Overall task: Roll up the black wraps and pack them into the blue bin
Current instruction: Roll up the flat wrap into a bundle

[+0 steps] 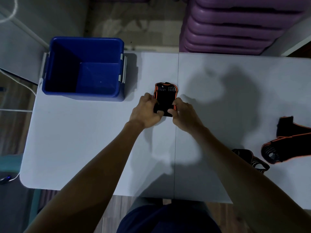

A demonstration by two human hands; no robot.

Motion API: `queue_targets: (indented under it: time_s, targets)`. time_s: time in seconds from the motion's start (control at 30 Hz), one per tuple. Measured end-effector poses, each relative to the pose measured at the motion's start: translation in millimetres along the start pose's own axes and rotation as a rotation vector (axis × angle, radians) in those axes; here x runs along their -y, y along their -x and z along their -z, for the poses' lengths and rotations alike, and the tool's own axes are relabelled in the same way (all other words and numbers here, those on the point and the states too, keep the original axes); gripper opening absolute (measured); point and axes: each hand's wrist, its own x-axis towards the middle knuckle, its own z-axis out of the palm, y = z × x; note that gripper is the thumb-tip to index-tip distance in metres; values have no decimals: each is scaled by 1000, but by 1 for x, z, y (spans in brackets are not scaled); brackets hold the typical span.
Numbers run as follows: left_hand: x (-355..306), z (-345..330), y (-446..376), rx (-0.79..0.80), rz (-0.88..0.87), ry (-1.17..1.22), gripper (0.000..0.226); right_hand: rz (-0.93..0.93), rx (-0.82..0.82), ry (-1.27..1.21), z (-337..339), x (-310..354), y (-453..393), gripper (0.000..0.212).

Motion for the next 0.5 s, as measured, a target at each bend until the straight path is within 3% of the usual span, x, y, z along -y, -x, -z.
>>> queue_targets:
  time_s: [0.13, 0.23, 0.37, 0.5]
  targets:
    - [-5, 3, -17, -15, 137, 105, 28, -41, -91, -65, -5, 1, -6, 32]
    - [-6, 1, -26, -95, 227, 212, 35, -35, -63, -103, -6, -5, -7, 44]
    - [-5, -4, -37, -122, 311, 256, 44, -110, -132, -165, -5, -8, -20, 36]
    - [-8, -5, -38, -54, 356, 301, 36, -216, -139, -272, 2, -7, -36, 26]
